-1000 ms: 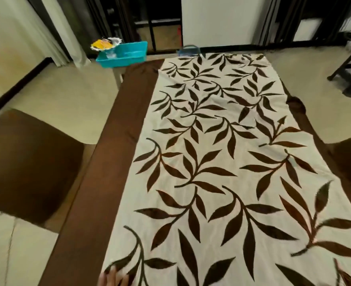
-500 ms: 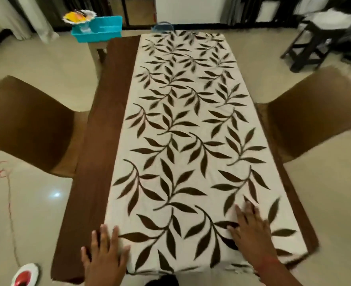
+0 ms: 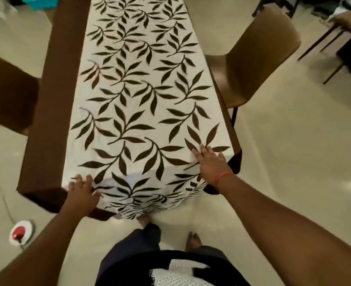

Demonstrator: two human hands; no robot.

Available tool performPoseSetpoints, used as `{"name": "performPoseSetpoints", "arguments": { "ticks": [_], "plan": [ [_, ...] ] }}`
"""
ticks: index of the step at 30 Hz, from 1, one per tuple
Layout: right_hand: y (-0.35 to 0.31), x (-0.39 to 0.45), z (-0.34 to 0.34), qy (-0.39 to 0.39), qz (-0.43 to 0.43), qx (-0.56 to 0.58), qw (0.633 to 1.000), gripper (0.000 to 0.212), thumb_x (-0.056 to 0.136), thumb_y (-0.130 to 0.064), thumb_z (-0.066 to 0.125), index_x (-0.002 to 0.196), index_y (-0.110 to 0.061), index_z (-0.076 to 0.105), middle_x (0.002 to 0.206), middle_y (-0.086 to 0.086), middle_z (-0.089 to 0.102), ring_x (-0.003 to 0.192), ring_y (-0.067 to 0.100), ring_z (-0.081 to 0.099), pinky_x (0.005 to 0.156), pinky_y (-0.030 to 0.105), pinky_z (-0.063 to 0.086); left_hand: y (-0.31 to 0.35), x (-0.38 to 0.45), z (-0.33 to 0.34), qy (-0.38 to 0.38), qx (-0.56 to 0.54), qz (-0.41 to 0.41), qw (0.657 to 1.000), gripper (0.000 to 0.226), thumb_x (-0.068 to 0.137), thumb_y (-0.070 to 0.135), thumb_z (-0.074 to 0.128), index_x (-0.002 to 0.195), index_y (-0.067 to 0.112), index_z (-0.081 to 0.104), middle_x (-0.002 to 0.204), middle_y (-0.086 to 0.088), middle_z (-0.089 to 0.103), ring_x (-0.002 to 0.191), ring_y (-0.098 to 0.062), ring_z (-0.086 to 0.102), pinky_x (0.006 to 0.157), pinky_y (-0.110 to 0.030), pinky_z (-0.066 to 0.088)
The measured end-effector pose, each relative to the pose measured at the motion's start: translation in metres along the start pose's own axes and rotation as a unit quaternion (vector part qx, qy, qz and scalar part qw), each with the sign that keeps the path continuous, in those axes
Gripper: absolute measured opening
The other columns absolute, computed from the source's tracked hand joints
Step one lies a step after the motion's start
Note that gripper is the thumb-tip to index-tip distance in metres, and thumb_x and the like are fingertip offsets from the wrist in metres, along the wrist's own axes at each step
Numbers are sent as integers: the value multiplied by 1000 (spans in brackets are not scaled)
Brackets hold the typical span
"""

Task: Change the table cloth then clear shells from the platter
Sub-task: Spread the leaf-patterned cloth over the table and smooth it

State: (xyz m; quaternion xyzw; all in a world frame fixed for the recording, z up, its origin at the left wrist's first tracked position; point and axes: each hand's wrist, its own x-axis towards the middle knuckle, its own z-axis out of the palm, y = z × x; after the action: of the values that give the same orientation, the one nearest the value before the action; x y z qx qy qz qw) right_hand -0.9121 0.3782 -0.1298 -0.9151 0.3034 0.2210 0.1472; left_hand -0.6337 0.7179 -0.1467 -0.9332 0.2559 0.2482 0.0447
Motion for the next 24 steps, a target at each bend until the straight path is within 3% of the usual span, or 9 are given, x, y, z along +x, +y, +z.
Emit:
{"name": "performPoseSetpoints", "arguments": {
  "ticks": [3,7,10,12,14,17,24],
  "plan": [
    [8,4,-5,-10,6,18,1000,82,92,-13,46,157,-33,1,166,0,-8,153,24,-2,119,59,12,-3,-2,-3,-33,-37,3,999,72,96,34,57,155,11,24,160,-25,15,146,-45,16,118,-54,21],
    [9,8,-12,-3,21,4,1000,73,94,-14,38,157,-30,5,166,1,-2,152,25,3,118,60,15,-6,-18,-8,-23,-98,35,994,72,96,32,58,156,14,23,162,-15,22,148,-34,22,119,-50,25],
    [-11,17,-14,39,64,-6,997,59,93,-21,35,152,-23,26,161,8,22,147,30,22,115,58,21,-16,-42,-5,-4,-97,24,995,73,96,36,56,156,18,20,163,-9,20,148,-32,23,115,-55,29],
    [-36,24,-15,88,49,-21,995,49,88,-23,38,137,-18,45,142,13,46,133,34,42,107,57,35,-28,-57,-5,2,-65,10,998,74,96,40,53,157,22,14,165,-6,10,150,-30,15,115,-57,26],
    [-74,34,-18,108,7,-24,994,46,87,-26,40,131,-13,50,134,16,52,124,37,48,101,55,42,-48,-65,-3,1,-61,-13,998,75,98,44,49,158,23,8,166,-6,3,151,-30,11,116,-57,24],
    [-165,53,-18,90,-67,-54,992,54,94,-35,44,144,-14,41,150,17,38,135,36,40,110,52,36,-96,-68,-5,14,-72,-41,996,74,100,48,43,158,27,3,166,-4,-4,152,-27,7,116,-57,21],
    [-422,84,-6,77,-197,-75,975,59,98,-50,40,149,-21,33,161,10,24,147,30,23,117,51,23,-241,-43,-19,28,-46,-45,998,78,97,64,28,156,29,-9,165,-3,-13,153,-27,-5,119,-59,5]
  ]
}}
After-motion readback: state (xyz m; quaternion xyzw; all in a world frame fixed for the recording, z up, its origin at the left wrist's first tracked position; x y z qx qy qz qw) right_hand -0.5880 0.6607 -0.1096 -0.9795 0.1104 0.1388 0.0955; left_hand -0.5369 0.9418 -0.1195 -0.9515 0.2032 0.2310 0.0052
